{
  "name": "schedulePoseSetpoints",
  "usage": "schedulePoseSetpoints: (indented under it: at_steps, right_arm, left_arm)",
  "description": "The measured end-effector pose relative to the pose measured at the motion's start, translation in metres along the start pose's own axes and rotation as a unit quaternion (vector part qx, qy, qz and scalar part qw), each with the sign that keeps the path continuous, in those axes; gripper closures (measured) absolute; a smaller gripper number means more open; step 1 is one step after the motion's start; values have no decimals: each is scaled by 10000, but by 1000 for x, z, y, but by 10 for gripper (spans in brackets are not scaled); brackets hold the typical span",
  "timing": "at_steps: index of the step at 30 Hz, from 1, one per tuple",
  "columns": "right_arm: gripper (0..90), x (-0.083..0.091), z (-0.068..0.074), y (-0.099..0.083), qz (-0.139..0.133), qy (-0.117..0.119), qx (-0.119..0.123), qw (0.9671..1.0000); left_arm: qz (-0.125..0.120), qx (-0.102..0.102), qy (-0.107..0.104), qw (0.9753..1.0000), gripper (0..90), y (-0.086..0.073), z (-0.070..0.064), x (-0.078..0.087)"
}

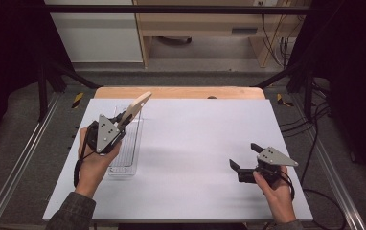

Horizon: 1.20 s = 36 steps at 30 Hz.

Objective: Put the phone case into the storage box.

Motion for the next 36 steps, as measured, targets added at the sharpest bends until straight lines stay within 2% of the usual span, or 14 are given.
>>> schedulePoseSetpoints:
  at_steps: [5, 8, 11, 15, 17, 23, 28, 31, 36]
  right_arm:
    - [32, 2, -5, -1, -254, -28, -109, 9996]
    - [35, 2, -5, -1, -435, -32, -198, 9989]
    - [37, 0, -3, -1, -513, -7, -128, 9986]
    - [32, 0, -3, 2, -707, -89, -141, 9974]
    - [32, -1, -2, 1, -724, -89, -200, 9971]
    - [32, -4, 0, -2, -694, -102, -125, 9975]
    - [32, -5, -1, -3, -684, -113, -53, 9976]
    - [32, -5, -1, -3, -687, -118, -7, 9976]
    - [31, -6, -2, -4, -715, -172, -48, 9973]
  left_arm:
    - [-13, 77, 60, 10000, 790, -1, 12, -2]
    - [-7, 201, 103, 9997, 790, -5, 21, -6]
    - [-67, 342, 114, 9993, 790, -5, 29, -9]
    - [-55, 285, 141, 9995, 790, -7, 40, -14]
    - [-26, 290, 152, 9995, 790, -10, 45, -16]
    - [14, 310, 103, 9995, 790, -14, 53, -22]
    - [16, 523, 36, 9986, 790, -17, 58, -27]
    - [-12, 729, -33, 9973, 790, -19, 59, -30]
    - [90, 766, -59, 9970, 790, -27, 61, -36]
Point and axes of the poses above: each handheld gripper's, and its own axes: x roughly backward along the jaws, y roughly out of its top, z roughly to its left, the point moved 9 cm from there along -x, roughly forward along the jaws, and after that the axes turned 2 degrees about -x, right-handed, at the moved point
